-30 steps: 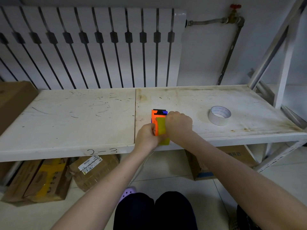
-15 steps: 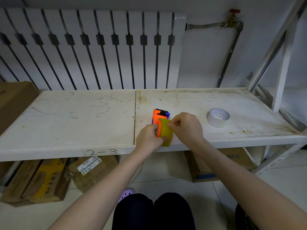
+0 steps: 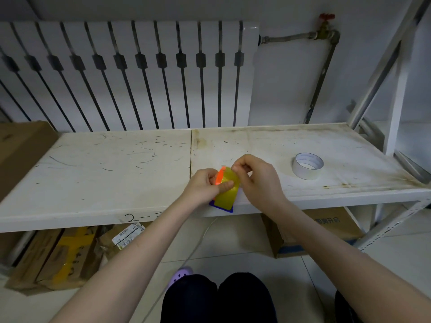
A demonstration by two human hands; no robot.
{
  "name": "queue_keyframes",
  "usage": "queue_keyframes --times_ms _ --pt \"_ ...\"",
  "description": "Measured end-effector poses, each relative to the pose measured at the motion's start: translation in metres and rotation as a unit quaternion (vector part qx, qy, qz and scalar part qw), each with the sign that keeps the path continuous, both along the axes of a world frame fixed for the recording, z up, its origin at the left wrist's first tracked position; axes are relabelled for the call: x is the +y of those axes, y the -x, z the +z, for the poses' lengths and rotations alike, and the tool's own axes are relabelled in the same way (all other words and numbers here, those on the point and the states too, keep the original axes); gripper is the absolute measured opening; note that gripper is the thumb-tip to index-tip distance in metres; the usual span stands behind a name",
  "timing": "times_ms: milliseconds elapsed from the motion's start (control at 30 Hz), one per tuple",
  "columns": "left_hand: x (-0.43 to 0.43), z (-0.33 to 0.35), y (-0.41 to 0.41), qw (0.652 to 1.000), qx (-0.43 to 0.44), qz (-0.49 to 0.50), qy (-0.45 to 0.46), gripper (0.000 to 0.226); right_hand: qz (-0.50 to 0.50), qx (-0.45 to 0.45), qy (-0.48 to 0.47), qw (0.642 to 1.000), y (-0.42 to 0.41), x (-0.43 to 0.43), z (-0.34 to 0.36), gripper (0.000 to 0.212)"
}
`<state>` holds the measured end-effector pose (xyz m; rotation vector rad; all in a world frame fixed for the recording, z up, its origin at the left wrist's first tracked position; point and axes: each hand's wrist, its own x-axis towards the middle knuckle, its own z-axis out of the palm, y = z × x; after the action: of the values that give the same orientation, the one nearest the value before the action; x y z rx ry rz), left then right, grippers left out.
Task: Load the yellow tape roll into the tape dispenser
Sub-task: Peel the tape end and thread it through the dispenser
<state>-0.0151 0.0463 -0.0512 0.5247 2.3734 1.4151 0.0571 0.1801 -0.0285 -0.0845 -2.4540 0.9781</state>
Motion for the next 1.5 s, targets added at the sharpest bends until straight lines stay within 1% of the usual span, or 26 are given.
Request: queue_keyframes --times_ms 100,133,167,200,233,300,333,400,433,467,567,667,767,833,867,933,1000,1067,1167,1200,1267,1333,1367,1433,1500 --pt "-0.002 -0.002 -0.010 1.000 -0.009 -0.002 -0.008 0.029 -0.017 -0.024 0.053 0.998 0.013 0.004 0.006 0.011" --pt "0.000 -0.003 -0.015 1.000 -0.023 -0.003 -0.007 0.035 -0.017 -0.027 0.062 0.998 0.016 0.004 0.007 0.011" --pt "0.002 -0.004 -0.021 0.999 -0.033 0.003 0.003 0.046 -0.015 -0.029 0.062 0.998 0.017 0.003 0.009 0.011" --pt "0.003 -0.005 -0.025 0.999 -0.029 0.015 0.013 0.058 -0.010 -0.030 0.051 0.998 0.018 0.003 0.011 0.011" --pt "0.005 -0.005 -0.028 0.999 -0.016 0.031 0.024 0.063 -0.007 -0.028 0.031 0.999 0.019 0.003 0.013 0.011" --pt "0.005 -0.006 -0.031 0.997 0.034 0.049 0.052 0.062 -0.015 -0.026 -0.003 1.000 0.019 0.005 0.013 0.014" --pt "0.004 -0.006 -0.032 0.993 0.078 0.049 0.077 0.060 -0.030 -0.026 0.001 0.999 0.020 0.009 0.012 0.014" --pt "0.001 -0.006 -0.033 0.976 0.174 0.046 0.119 0.057 -0.072 -0.028 0.049 0.996 0.025 0.018 0.007 0.014" --pt "0.001 -0.006 -0.034 0.968 0.206 0.046 0.132 0.058 -0.092 -0.031 0.077 0.992 0.027 0.022 0.005 0.013" --pt "0.001 -0.005 -0.035 0.963 0.226 0.043 0.142 0.061 -0.109 -0.034 0.103 0.988 0.029 0.024 0.002 0.013" --pt "0.003 -0.005 -0.040 0.953 0.249 0.030 0.168 0.072 -0.141 -0.036 0.157 0.977 0.034 0.028 -0.005 0.014" --pt "0.005 -0.002 -0.039 0.950 0.253 0.038 0.180 0.069 -0.160 -0.031 0.189 0.968 0.037 0.028 -0.008 0.014" --pt "0.009 0.000 -0.037 0.945 0.264 0.049 0.184 0.062 -0.176 -0.014 0.253 0.951 0.038 0.025 -0.004 0.017" --pt "0.011 0.000 -0.037 0.947 0.256 0.056 0.184 0.054 -0.166 0.009 0.260 0.951 0.034 0.019 0.000 0.015" --pt "0.011 0.000 -0.037 0.949 0.247 0.060 0.185 0.050 -0.150 0.029 0.238 0.959 0.031 0.014 0.002 0.013" --pt "0.008 -0.001 -0.033 0.951 0.232 0.061 0.195 0.046 -0.095 0.067 0.150 0.982 0.023 0.004 0.007 0.010" --pt "0.005 0.001 -0.026 0.950 0.221 0.041 0.218 0.045 -0.046 0.105 0.066 0.991 0.015 -0.005 0.010 0.011" --pt "0.003 0.007 -0.019 0.948 0.203 0.017 0.243 0.045 -0.020 0.146 0.038 0.988 0.011 -0.011 0.016 0.011" --pt "0.000 0.014 -0.007 0.950 0.164 -0.011 0.264 0.047 0.002 0.175 0.038 0.984 0.010 -0.018 0.025 0.010" --pt "-0.001 0.015 -0.004 0.954 0.147 -0.019 0.260 0.050 0.007 0.179 0.045 0.983 0.011 -0.020 0.026 0.009" --pt "-0.006 0.016 0.000 0.969 0.098 -0.036 0.224 0.057 0.011 0.181 0.090 0.979 0.013 -0.020 0.028 0.008" --pt "-0.010 0.018 0.000 0.984 0.060 -0.033 0.163 0.066 0.000 0.158 0.149 0.976 0.015 -0.017 0.033 0.009" --pt "-0.012 0.020 -0.002 0.989 0.057 -0.019 0.135 0.070 -0.003 0.136 0.172 0.976 0.017 -0.016 0.036 0.009" --pt "-0.011 0.021 -0.004 0.989 0.099 0.016 0.110 0.071 0.008 0.097 0.177 0.979 0.021 -0.014 0.045 0.009" --pt "-0.005 0.023 -0.006 0.980 0.154 0.047 0.119 0.064 0.039 0.083 0.150 0.984 0.023 -0.017 0.051 0.009"
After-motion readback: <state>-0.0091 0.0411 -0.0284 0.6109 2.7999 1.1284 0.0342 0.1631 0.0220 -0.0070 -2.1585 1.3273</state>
